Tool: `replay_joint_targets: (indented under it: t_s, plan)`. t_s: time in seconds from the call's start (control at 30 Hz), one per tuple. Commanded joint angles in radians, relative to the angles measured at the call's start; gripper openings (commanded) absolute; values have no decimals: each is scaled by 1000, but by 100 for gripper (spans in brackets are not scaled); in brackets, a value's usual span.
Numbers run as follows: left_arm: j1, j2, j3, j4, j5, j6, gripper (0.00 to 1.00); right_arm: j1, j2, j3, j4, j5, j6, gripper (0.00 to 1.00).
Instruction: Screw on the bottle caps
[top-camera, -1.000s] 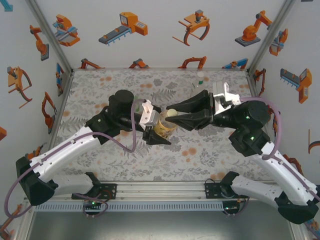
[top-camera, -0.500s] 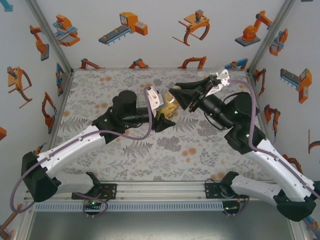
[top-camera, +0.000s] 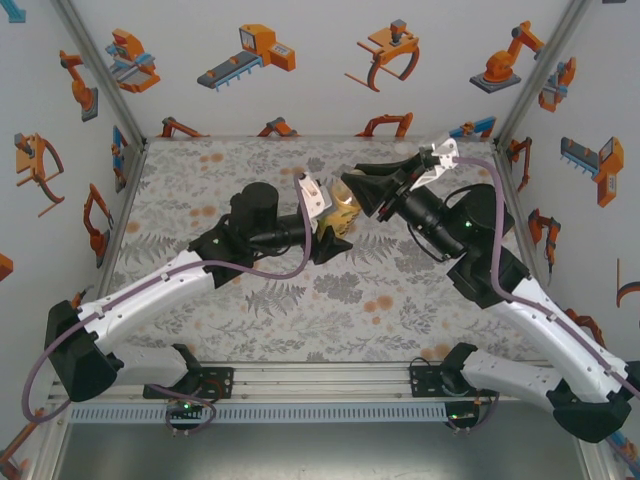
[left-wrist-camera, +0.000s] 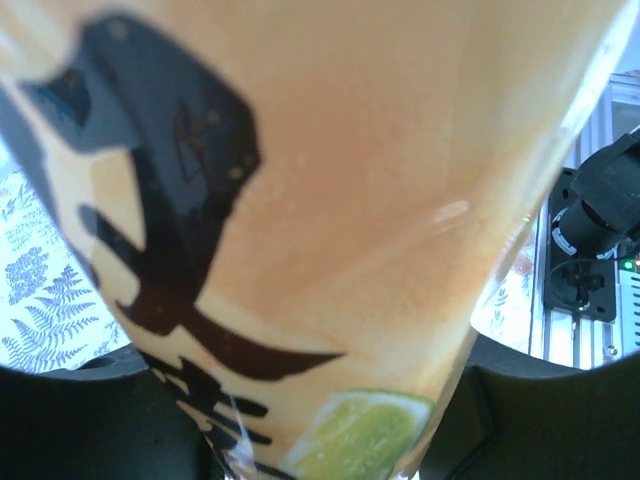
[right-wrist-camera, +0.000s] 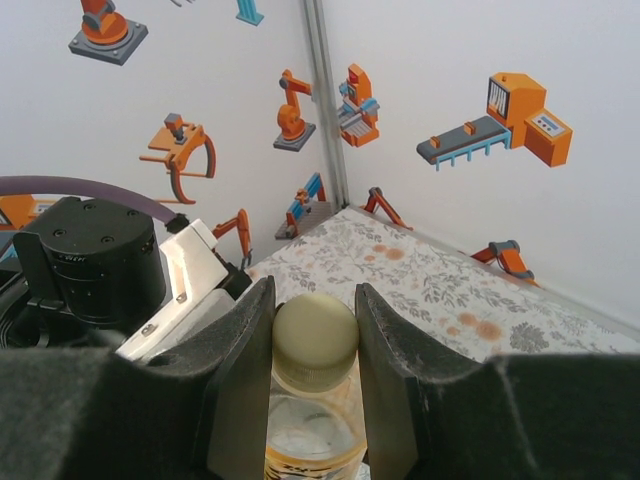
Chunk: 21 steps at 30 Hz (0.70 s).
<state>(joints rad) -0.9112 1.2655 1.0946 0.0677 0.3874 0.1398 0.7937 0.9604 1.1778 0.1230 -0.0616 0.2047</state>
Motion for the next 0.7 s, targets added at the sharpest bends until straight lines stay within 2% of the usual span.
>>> replay_joint_targets:
  t_s: [0.0,0.07,0.1,0.27,0.4,0.67]
  plan:
    - [10,-27,4,99,-8,-29,66,-4,-23,-14,-46,51,-61,0]
    - [14,-33,-9,122,14,-34,76,-4,-22,-15,-61,72,-73,0]
    - [15,-35,-14,131,17,-37,78,-4,-21,-18,-66,84,-80,0]
    - [20,-54,-22,94,-5,-29,80,-10,-10,-42,-64,149,-134,0]
    - [24,-90,-39,35,-95,-14,81,-29,22,-69,-28,193,-191,0]
    - [32,-181,-108,-41,-201,-40,81,-157,179,-150,236,143,-223,0]
